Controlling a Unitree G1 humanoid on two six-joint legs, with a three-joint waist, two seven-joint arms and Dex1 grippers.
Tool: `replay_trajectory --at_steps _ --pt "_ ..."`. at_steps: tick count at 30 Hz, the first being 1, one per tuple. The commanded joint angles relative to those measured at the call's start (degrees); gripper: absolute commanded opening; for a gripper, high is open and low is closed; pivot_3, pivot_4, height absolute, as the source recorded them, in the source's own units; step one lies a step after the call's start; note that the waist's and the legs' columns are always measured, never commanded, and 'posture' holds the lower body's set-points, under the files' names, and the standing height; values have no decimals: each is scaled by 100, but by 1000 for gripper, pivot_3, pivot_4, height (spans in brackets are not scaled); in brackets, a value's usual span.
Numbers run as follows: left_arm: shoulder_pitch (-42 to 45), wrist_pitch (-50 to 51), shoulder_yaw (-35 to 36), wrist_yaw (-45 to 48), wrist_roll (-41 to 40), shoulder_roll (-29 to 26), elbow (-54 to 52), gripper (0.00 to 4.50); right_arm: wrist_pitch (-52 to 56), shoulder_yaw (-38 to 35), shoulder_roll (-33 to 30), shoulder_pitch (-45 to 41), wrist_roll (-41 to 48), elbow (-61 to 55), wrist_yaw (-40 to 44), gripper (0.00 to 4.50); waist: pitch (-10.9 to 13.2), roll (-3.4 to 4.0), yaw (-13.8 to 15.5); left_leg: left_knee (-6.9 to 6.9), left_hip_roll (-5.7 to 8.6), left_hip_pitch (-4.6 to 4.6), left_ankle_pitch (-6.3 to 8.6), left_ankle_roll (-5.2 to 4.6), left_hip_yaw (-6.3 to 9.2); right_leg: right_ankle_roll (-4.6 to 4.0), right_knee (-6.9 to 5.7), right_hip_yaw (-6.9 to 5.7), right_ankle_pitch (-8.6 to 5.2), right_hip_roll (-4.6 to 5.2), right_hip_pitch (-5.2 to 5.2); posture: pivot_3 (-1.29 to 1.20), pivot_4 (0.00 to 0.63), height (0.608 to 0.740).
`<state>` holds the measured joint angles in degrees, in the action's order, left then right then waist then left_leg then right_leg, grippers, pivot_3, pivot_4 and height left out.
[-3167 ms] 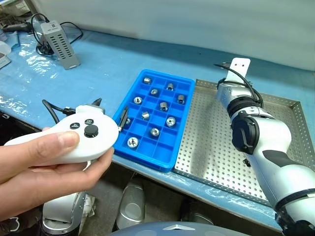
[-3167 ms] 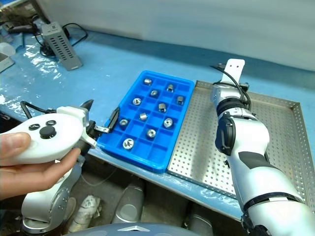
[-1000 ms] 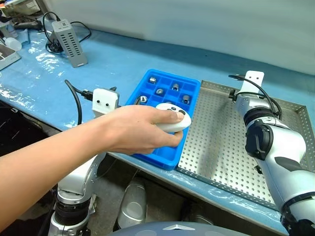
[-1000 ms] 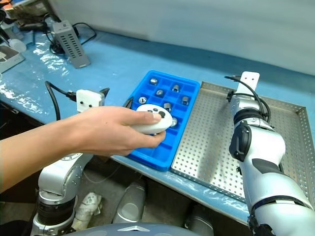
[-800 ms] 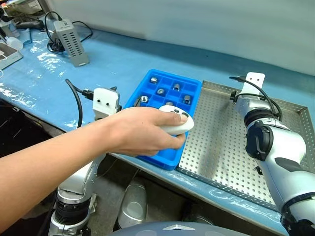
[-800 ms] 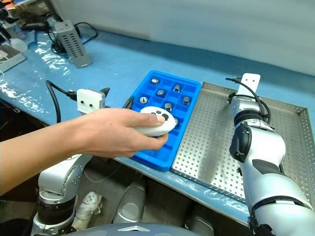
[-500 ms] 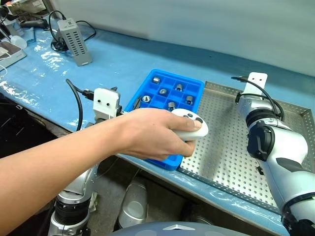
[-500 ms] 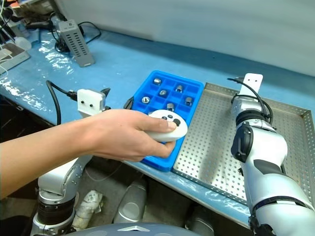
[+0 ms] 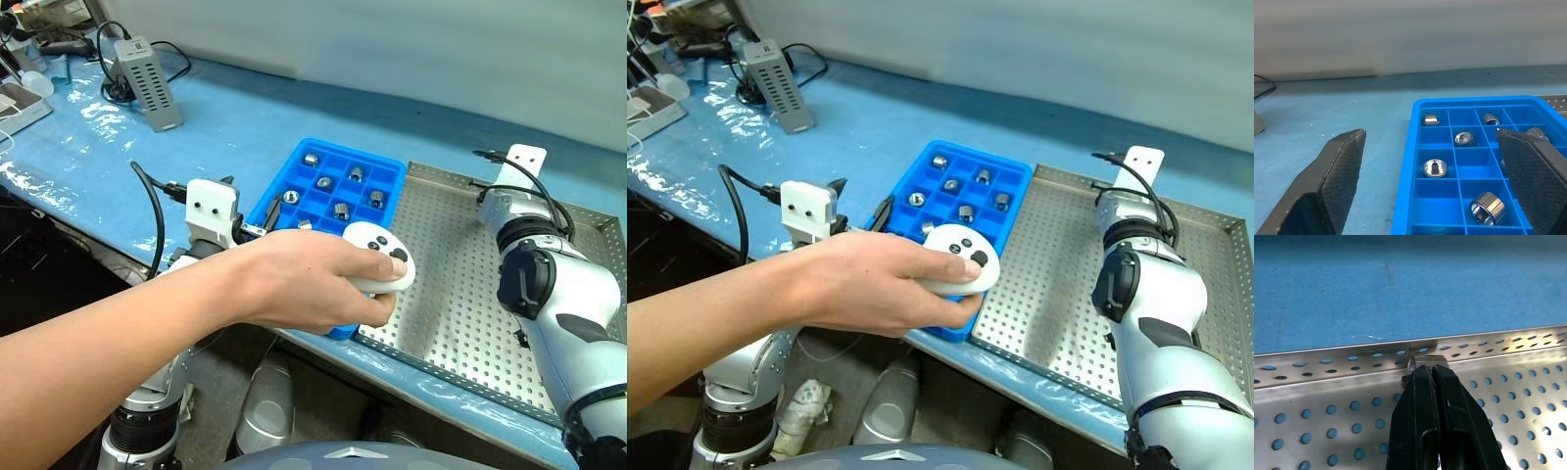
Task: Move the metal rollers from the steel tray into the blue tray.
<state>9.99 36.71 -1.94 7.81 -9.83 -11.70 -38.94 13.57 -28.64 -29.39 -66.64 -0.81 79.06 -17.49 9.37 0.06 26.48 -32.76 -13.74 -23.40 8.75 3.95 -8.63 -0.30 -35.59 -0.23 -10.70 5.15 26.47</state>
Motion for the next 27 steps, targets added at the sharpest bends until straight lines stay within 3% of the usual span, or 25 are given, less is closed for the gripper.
replay_trajectory --at_steps 1,6,14,27 --pt "19 -25 55 1 -11 -23 -259 4500 -121 -186 -15 -82 158 -51 17 614 0 0 0 0 0 1 0 0 0 0 0 0 0 0 -1 735 150 740" --pt "0 37 184 -10 -181 57 -358 4500 -93 -25 7 -76 -2 -46 -46 2245 0 0 6 0 0 4 0 0 0 0 0 -1 0 1 -5 731 150 740" --pt "-158 172 280 -39 -238 -3 -571 4500 -15 252 -7 -17 -299 -36 -358 2245 0 1 2 0 0 4 -1 1 0 0 1 0 0 0 -5 745 150 740" --pt "-967 629 542 -551 -24 7 -1584 4500 -43 -12 5 60 -73 -36 -402 2245 1 2 177 1 1 6 2 -4 5 1 3 -2 -1 0 -7 843 150 740"
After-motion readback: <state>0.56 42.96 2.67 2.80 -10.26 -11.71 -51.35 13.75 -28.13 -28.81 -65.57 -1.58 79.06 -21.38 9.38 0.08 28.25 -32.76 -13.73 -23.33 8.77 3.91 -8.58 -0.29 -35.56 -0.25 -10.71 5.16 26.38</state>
